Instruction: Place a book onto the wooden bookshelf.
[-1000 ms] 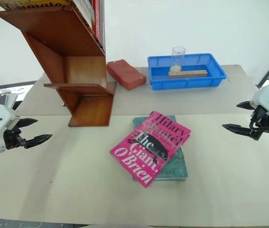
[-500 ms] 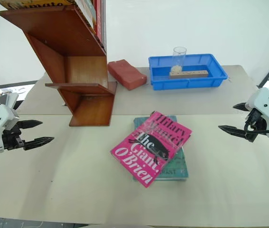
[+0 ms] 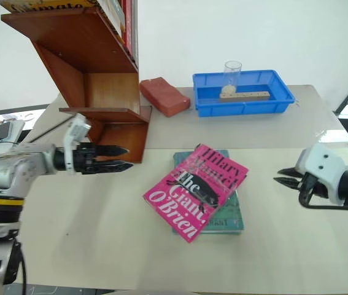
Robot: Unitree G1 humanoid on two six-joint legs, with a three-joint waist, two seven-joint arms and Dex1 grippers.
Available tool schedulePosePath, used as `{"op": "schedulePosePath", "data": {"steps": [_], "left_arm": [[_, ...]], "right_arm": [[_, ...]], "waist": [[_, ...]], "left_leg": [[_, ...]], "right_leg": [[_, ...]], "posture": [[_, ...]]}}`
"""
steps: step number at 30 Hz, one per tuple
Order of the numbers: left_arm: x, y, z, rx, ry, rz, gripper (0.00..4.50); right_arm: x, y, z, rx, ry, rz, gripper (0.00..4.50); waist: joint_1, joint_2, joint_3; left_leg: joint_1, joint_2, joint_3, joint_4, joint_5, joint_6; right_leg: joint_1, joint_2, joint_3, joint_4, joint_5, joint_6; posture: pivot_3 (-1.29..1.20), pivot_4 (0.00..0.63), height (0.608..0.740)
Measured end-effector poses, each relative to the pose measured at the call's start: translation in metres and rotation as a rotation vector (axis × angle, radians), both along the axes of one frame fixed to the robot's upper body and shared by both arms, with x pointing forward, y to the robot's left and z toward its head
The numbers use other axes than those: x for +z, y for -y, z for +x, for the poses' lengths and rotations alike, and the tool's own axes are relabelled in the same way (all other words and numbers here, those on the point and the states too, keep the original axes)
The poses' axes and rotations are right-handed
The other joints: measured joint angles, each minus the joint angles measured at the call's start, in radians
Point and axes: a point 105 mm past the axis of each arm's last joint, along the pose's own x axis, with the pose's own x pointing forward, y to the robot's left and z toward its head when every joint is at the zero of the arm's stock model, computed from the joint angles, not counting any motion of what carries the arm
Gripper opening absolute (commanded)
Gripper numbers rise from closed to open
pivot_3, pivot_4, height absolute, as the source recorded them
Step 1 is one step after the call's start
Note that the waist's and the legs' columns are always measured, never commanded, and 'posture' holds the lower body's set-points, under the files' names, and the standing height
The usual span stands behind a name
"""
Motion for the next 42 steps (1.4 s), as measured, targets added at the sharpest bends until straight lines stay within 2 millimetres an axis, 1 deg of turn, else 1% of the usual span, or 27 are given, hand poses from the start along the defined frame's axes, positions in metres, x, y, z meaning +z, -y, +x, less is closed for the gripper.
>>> {"op": "schedulePosePath", "data": {"steps": [3,5,7,10,13,16,20,24,26,28,30,35,36,37,40,42], "left_arm": [[-0.025,0.019,0.010,-0.005,-0.122,-0.014,4.50],[-0.041,0.026,0.014,0.011,-0.191,-0.011,4.50],[-0.049,0.032,0.015,0.012,-0.234,-0.018,4.50],[-0.051,0.037,0.015,0.008,-0.274,-0.029,4.50],[-0.055,0.043,0.011,-0.002,-0.321,-0.048,4.50],[-0.066,0.041,0.003,-0.001,-0.371,-0.046,4.50],[-0.076,0.048,-0.007,-0.007,-0.447,-0.077,4.50],[-0.073,0.050,-0.007,0.028,-0.477,-0.153,4.50],[-0.075,0.052,-0.010,0.038,-0.499,-0.175,4.50],[-0.077,0.053,-0.016,0.053,-0.534,-0.215,3.96],[-0.077,0.052,-0.020,0.068,-0.544,-0.242,3.24],[-0.066,0.047,-0.026,0.086,-0.531,-0.301,0.79],[-0.063,0.046,-0.028,0.085,-0.525,-0.309,0.43],[-0.061,0.046,-0.029,0.085,-0.519,-0.311,0.20],[-0.054,0.046,-0.031,0.081,-0.486,-0.301,0.20],[-0.045,0.046,-0.033,0.063,-0.434,-0.285,0.20]], "right_arm": [[-0.014,-0.008,0.001,-0.002,-0.007,-0.005,0.02],[-0.025,-0.013,0.003,0.000,-0.022,-0.004,0.02],[-0.033,-0.019,0.006,0.008,-0.030,-0.005,0.02],[-0.039,-0.023,0.012,0.007,-0.029,-0.015,0.02],[-0.045,-0.031,0.020,0.019,-0.025,-0.002,0.02],[-0.052,-0.045,0.025,0.062,-0.032,0.007,0.02],[-0.051,-0.064,0.038,0.115,-0.004,0.033,0.02],[-0.048,-0.081,0.048,0.155,0.015,0.071,0.02],[-0.047,-0.088,0.050,0.175,0.021,0.076,0.02],[-0.047,-0.088,0.052,0.178,0.023,0.076,0.00],[-0.048,-0.088,0.052,0.179,0.024,0.075,0.00],[-0.048,-0.090,0.051,0.189,0.024,0.088,0.00],[-0.048,-0.091,0.051,0.194,0.025,0.093,0.00],[-0.047,-0.092,0.051,0.196,0.028,0.096,0.00],[-0.042,-0.091,0.050,0.202,0.040,0.109,0.00],[-0.034,-0.089,0.047,0.210,0.062,0.108,0.00]], "waist": [[-0.003,0.000,0.000],[-0.007,0.000,0.000],[-0.008,-0.001,0.001],[-0.008,-0.001,0.001],[-0.007,-0.001,0.001],[-0.008,0.000,0.001],[-0.005,0.000,0.001],[-0.005,0.000,0.001],[-0.006,0.000,0.001],[-0.006,0.000,0.001],[-0.006,0.000,0.001],[-0.006,0.000,0.001],[-0.006,0.000,0.001],[-0.005,0.000,0.001],[-0.005,-0.001,0.001],[-0.004,0.000,0.001]], "left_leg": [[0.002,0.000,-0.001,-0.001,0.000,0.000],[0.001,0.000,-0.001,-0.001,0.000,0.000],[0.000,-0.001,-0.001,-0.001,0.000,0.000],[0.001,-0.001,-0.001,-0.001,0.000,0.000],[0.001,-0.001,-0.001,-0.001,0.000,0.000],[0.001,-0.001,-0.001,-0.001,0.000,0.000],[0.001,-0.001,-0.002,0.000,0.000,0.000],[0.001,-0.001,-0.003,0.000,0.000,-0.001],[0.001,-0.001,-0.003,0.000,0.000,-0.001],[0.000,-0.001,-0.004,0.000,0.000,-0.001],[0.000,-0.001,-0.004,0.000,0.000,-0.001],[0.001,-0.001,-0.004,0.000,0.001,-0.001],[0.001,-0.001,-0.004,0.000,0.001,-0.001],[0.001,-0.001,-0.004,0.000,0.001,-0.001],[0.001,-0.001,-0.004,0.000,0.001,-0.001],[0.000,-0.001,-0.004,-0.001,0.001,-0.002]], "right_leg": [[0.003,0.000,0.000,-0.004,-0.001,0.001],[0.003,0.000,0.000,-0.004,0.000,0.001],[0.003,0.000,0.000,-0.004,0.000,0.000],[0.003,0.000,0.000,-0.005,0.000,0.000],[0.004,0.000,0.000,-0.004,0.000,0.000],[0.004,0.000,0.000,-0.004,0.000,0.000],[0.004,0.000,0.000,-0.004,0.000,0.000],[0.004,0.000,0.000,-0.004,0.000,0.000],[0.004,0.000,0.000,-0.004,0.000,0.000],[0.004,0.000,0.000,-0.004,0.000,0.000],[0.004,0.000,0.000,-0.004,0.000,0.000],[0.004,0.000,0.000,-0.003,0.000,0.000],[0.004,0.000,0.000,-0.004,0.000,0.000],[0.005,0.000,0.000,-0.004,0.000,0.000],[0.005,0.000,0.000,-0.004,0.000,0.000],[0.005,0.000,0.000,-0.004,0.000,0.000]], "posture": [[0.00,0.150,0.637],[0.00,0.150,0.637],[0.00,0.150,0.637],[0.00,0.150,0.637],[0.00,0.150,0.637],[0.00,0.150,0.637],[0.00,0.150,0.637],[0.00,0.150,0.637],[0.00,0.150,0.637],[0.00,0.150,0.637],[0.00,0.150,0.637],[0.00,0.150,0.637],[0.00,0.150,0.637],[0.00,0.150,0.637],[0.00,0.150,0.637],[0.00,0.150,0.637]]}}
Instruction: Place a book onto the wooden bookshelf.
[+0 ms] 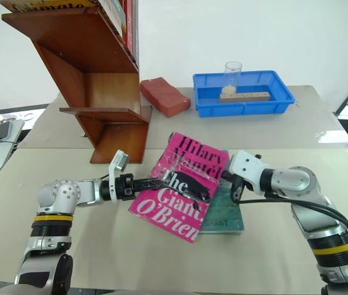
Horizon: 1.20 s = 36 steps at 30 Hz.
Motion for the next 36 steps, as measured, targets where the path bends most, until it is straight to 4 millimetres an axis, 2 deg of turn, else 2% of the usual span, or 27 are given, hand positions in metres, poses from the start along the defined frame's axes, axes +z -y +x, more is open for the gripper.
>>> {"op": "schedulePosePath", "data": {"steps": [2,5,6,9,12,15,18,21,23,28,33,36], "left_arm": [[0.013,0.000,0.000,-0.013,0.125,0.036,0.20],[0.039,-0.006,0.010,0.015,0.382,0.112,0.20],[0.054,-0.006,0.015,0.024,0.511,0.150,0.20],[0.099,0.006,0.020,-0.011,0.872,0.231,0.20],[0.141,0.022,0.025,0.009,1.174,0.260,0.20],[0.175,0.031,0.030,0.064,1.506,0.338,0.20],[0.203,0.032,0.032,0.062,1.946,0.506,0.20],[0.213,0.024,0.040,0.041,2.180,0.648,0.20],[0.211,0.008,0.052,0.005,2.265,0.792,0.20],[0.193,-0.055,0.078,-0.089,2.207,1.152,0.20],[0.191,-0.083,0.081,-0.107,2.185,1.286,0.20],[0.181,-0.096,0.082,-0.128,2.138,1.344,0.20]], "right_arm": [[0.012,0.011,-0.009,-0.006,0.002,-0.004,0.00],[0.034,0.043,-0.020,-0.096,0.000,-0.014,0.00],[0.046,0.055,-0.023,-0.137,0.010,-0.008,0.00],[0.070,0.074,-0.038,-0.189,0.010,0.002,0.00],[0.089,0.073,-0.045,-0.188,0.032,0.033,0.00],[0.107,0.063,-0.047,-0.155,0.060,0.077,0.00],[0.131,0.047,-0.047,-0.111,0.118,0.119,0.00],[0.144,0.035,-0.045,-0.076,0.159,0.143,0.00],[0.147,0.025,-0.042,-0.047,0.168,0.157,0.00],[0.159,0.007,-0.035,0.003,0.209,0.203,0.00],[0.167,-0.008,-0.025,0.041,0.229,0.246,0.00],[0.170,-0.011,-0.016,0.049,0.247,0.260,0.00]], "waist": [[0.004,0.000,0.001],[0.012,0.001,0.001],[0.014,0.001,0.001],[0.021,0.001,0.003],[0.021,0.002,0.004],[0.012,0.002,0.006],[0.003,0.003,0.010],[-0.002,0.003,0.012],[-0.006,0.004,0.014],[-0.009,0.003,0.018],[0.005,-0.001,0.021],[0.005,-0.001,0.021]], "left_leg": [[-0.001,0.000,0.000,0.000,0.001,-0.002],[0.000,0.000,0.000,-0.002,0.002,-0.004],[0.002,0.000,-0.001,-0.003,0.002,-0.004],[0.006,-0.001,-0.001,-0.004,0.002,-0.004],[0.010,-0.002,0.000,-0.007,0.002,-0.004],[0.011,-0.002,0.000,-0.010,0.002,-0.004],[0.011,-0.003,0.000,-0.015,0.003,-0.005],[0.013,-0.003,0.000,-0.015,0.003,-0.005],[0.013,-0.003,0.000,-0.015,0.003,-0.005],[0.012,-0.002,0.000,-0.015,0.003,-0.005],[0.010,-0.001,0.003,-0.014,0.003,-0.006],[0.010,-0.001,0.004,-0.014,0.003,-0.005]], "right_leg": [[0.000,0.000,0.000,-0.001,0.000,0.000],[0.003,0.000,0.000,-0.006,0.000,0.000],[0.006,0.000,0.000,-0.008,0.001,0.000],[0.013,0.000,0.001,-0.011,0.001,0.000],[0.017,0.000,0.002,-0.015,0.001,0.000],[0.017,0.000,0.003,-0.015,0.001,0.000],[0.018,0.000,0.005,-0.016,0.001,0.000],[0.017,0.000,0.005,-0.016,0.001,0.000],[0.016,0.000,0.005,-0.016,0.001,0.000],[0.011,0.000,0.003,-0.013,0.001,0.001],[0.001,-0.002,0.002,-0.009,0.002,0.002],[0.000,-0.002,0.002,-0.008,0.002,0.003]], "posture": [[0.00,0.150,0.637],[0.00,0.150,0.637],[0.00,0.150,0.637],[0.00,0.150,0.637],[0.00,0.150,0.637],[0.00,0.150,0.637],[0.00,0.150,0.637],[0.00,0.150,0.637],[0.00,0.150,0.637],[0.00,0.150,0.637],[0.00,0.150,0.637],[0.00,0.150,0.637]]}}
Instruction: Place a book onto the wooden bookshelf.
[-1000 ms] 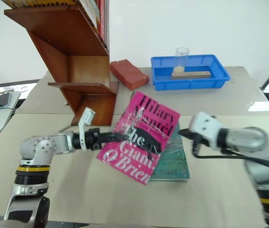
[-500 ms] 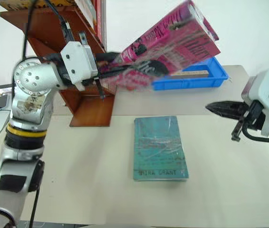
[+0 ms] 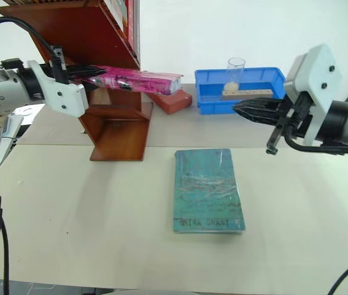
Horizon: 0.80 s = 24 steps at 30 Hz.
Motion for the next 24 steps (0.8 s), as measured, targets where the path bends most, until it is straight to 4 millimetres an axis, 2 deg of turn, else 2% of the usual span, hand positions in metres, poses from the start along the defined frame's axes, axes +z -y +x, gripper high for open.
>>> {"op": "schedulePosePath", "data": {"steps": [6,12,13,15,20,24], "left_arm": [[-0.033,-0.018,0.003,0.088,-0.124,-0.019,0.20],[-0.032,-0.026,0.005,0.139,-0.144,-0.056,0.20],[-0.031,-0.026,0.005,0.143,-0.147,-0.066,1.21],[-0.031,-0.028,0.005,0.153,-0.157,-0.085,1.99],[-0.029,-0.036,-0.001,0.173,-0.178,-0.099,4.36],[-0.032,-0.044,-0.009,0.183,-0.206,-0.094,4.45]], "right_arm": [[0.004,0.002,0.011,-0.009,0.022,0.009,0.00],[0.004,0.003,0.012,-0.007,0.033,0.009,0.00],[0.004,0.003,0.012,-0.007,0.035,0.010,0.00],[0.004,0.003,0.012,-0.005,0.038,0.010,0.00],[0.004,0.003,0.013,-0.004,0.044,0.013,0.00],[0.004,0.005,0.015,-0.005,0.048,0.012,0.00]], "waist": [[-0.004,0.003,-0.002],[-0.008,0.003,-0.002],[-0.008,0.003,-0.002],[-0.009,0.003,-0.002],[-0.008,0.003,-0.002],[-0.008,0.003,-0.003]], "left_leg": [[-0.001,0.001,0.000,-0.001,0.000,0.000],[0.000,0.002,0.001,-0.001,0.000,0.000],[0.000,0.002,0.001,-0.001,0.000,0.000],[0.000,0.002,0.001,-0.001,0.000,0.000],[0.001,0.002,0.001,-0.001,0.000,0.000],[0.000,0.002,0.002,-0.001,0.000,0.000]], "right_leg": [[-0.003,0.001,-0.001,0.002,0.000,0.000],[-0.003,0.001,-0.001,0.003,0.000,0.000],[-0.003,0.001,-0.001,0.003,0.000,0.000],[-0.003,0.001,-0.001,0.003,0.000,0.000],[-0.004,0.001,-0.001,0.006,0.000,0.000],[-0.007,0.000,-0.001,0.007,0.000,0.000]], "posture": [[0.00,0.150,0.637],[0.00,0.150,0.637],[0.00,0.150,0.637],[0.00,0.150,0.637],[0.00,0.150,0.637],[0.00,0.150,0.637]]}}
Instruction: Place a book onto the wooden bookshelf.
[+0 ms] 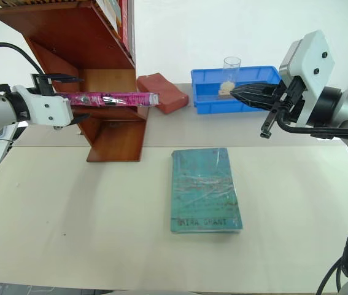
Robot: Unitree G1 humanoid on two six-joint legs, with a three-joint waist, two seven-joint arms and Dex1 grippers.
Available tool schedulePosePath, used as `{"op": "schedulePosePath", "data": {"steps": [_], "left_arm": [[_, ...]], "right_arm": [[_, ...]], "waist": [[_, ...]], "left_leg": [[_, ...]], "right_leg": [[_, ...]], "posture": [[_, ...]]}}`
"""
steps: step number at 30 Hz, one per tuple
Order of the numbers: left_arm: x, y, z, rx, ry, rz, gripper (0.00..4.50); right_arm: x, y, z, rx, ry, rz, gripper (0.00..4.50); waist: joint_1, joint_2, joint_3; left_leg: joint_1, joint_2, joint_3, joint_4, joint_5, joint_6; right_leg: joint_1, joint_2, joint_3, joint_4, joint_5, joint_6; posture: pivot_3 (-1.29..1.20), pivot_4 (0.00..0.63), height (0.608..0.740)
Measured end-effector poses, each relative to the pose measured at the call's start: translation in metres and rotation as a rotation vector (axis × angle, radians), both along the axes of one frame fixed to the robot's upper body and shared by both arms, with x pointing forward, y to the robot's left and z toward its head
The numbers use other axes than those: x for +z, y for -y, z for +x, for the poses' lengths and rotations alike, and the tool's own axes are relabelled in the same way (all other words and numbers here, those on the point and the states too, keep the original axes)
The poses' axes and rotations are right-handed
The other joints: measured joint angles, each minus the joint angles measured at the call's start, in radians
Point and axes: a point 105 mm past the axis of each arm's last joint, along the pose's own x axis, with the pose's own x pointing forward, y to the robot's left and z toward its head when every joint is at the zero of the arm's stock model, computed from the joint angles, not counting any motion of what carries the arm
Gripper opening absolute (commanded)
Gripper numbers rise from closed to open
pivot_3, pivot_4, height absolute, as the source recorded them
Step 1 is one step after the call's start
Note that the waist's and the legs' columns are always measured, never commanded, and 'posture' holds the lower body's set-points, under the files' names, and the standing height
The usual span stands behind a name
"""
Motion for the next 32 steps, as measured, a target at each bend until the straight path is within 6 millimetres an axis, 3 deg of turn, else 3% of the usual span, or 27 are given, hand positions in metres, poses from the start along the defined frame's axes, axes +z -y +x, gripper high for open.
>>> {"op": "schedulePosePath", "data": {"steps": [5,9,11,13,17,19,25,32], "left_arm": [[0.007,-0.014,-0.017,0.018,-0.035,-0.077,4.45],[0.027,-0.019,-0.033,0.040,-0.076,-0.289,4.45],[0.032,-0.025,-0.044,0.075,-0.170,-0.459,4.45],[0.019,-0.029,-0.063,0.134,-0.366,-0.594,4.45],[-0.026,-0.015,-0.098,0.182,-0.668,-0.667,4.50],[-0.045,-0.016,-0.106,0.227,-0.737,-0.674,4.50],[-0.057,-0.022,-0.117,0.276,-0.765,-0.696,4.50],[-0.058,-0.026,-0.118,0.296,-0.760,-0.696,4.50]], "right_arm": [[-0.002,0.007,0.006,-0.005,-0.003,-0.011,0.00],[-0.006,0.014,0.008,0.010,-0.032,-0.064,0.00],[-0.011,0.020,0.005,0.023,-0.076,-0.108,0.00],[-0.018,0.028,0.000,0.042,-0.135,-0.173,0.00],[-0.030,0.035,0.000,0.055,-0.192,-0.232,1.22],[-0.037,0.037,0.001,0.059,-0.226,-0.237,1.93],[-0.045,0.037,-0.004,0.094,-0.269,-0.259,3.99],[-0.051,0.039,-0.005,0.097,-0.285,-0.280,3.99]], "waist": [[0.000,-0.001,-0.001],[0.000,-0.001,-0.001],[-0.003,-0.002,-0.001],[-0.008,-0.003,0.000],[-0.013,-0.005,0.001],[-0.011,-0.006,0.001],[0.001,-0.007,0.001],[-0.001,-0.007,0.001]], "left_leg": [[-0.002,0.001,0.002,0.000,0.000,0.000],[-0.003,0.001,0.003,0.000,0.000,0.000],[-0.002,0.001,0.003,0.000,0.000,0.000],[0.000,0.002,0.004,-0.001,-0.001,0.001],[0.003,0.004,0.007,-0.001,-0.001,0.001],[0.003,0.004,0.006,-0.001,-0.001,0.001],[0.002,0.004,0.007,-0.001,-0.001,0.001],[0.002,0.004,0.007,-0.001,-0.002,0.001]], "right_leg": [[-0.007,0.000,0.000,0.005,0.000,0.000],[-0.010,0.000,0.000,0.007,0.000,0.000],[-0.010,0.000,-0.001,0.007,0.000,0.000],[-0.010,-0.001,-0.002,0.007,0.000,0.000],[-0.010,-0.002,-0.004,0.007,-0.001,-0.002],[-0.011,0.000,-0.004,0.008,-0.001,-0.002],[-0.011,-0.002,-0.003,0.006,-0.001,-0.003],[-0.011,-0.002,-0.003,0.006,-0.001,-0.004]], "posture": [[0.00,0.150,0.637],[0.00,0.150,0.637],[0.00,0.150,0.637],[0.00,0.150,0.637],[0.00,0.150,0.637],[0.00,0.150,0.637],[0.00,0.150,0.637],[0.00,0.150,0.637]]}}
